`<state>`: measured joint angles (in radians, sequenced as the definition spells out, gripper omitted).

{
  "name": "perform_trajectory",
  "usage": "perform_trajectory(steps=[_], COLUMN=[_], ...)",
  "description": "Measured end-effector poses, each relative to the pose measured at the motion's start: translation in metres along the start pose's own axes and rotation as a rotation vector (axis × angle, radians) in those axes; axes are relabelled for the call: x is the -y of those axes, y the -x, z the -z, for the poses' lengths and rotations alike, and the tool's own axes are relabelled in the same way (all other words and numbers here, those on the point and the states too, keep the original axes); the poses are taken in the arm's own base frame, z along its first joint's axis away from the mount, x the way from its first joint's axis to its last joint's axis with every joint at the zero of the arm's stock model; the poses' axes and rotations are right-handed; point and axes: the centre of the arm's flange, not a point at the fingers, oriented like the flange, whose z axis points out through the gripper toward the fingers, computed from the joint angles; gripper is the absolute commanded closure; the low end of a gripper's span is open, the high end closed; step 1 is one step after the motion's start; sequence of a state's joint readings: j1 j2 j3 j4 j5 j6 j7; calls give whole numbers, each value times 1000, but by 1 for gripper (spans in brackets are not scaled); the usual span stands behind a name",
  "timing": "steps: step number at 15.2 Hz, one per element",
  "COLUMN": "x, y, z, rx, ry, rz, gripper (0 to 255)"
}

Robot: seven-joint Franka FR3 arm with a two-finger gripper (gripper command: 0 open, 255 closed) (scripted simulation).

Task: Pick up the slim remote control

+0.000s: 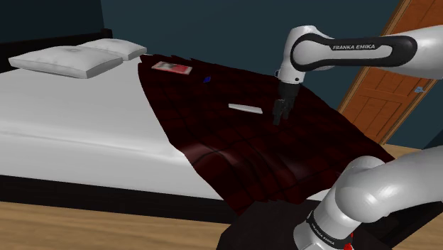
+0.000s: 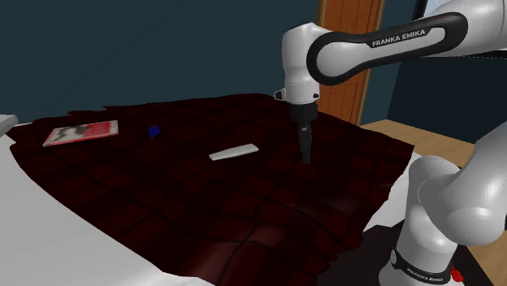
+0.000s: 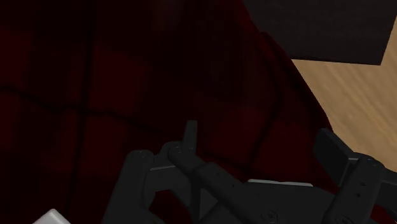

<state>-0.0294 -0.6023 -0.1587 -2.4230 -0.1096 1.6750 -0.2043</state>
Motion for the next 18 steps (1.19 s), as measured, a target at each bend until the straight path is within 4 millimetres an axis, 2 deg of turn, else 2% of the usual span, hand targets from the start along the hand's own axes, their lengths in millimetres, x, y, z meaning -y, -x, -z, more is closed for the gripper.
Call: perform_trajectory(steps=[2, 10, 18], x=[-26, -101, -161], y=[-14, -78, -155], z=[-8, -20, -34], rx=[-8, -46, -83], ry=[5, 26, 48], rz=[47, 245, 441], gripper=[0, 0, 0])
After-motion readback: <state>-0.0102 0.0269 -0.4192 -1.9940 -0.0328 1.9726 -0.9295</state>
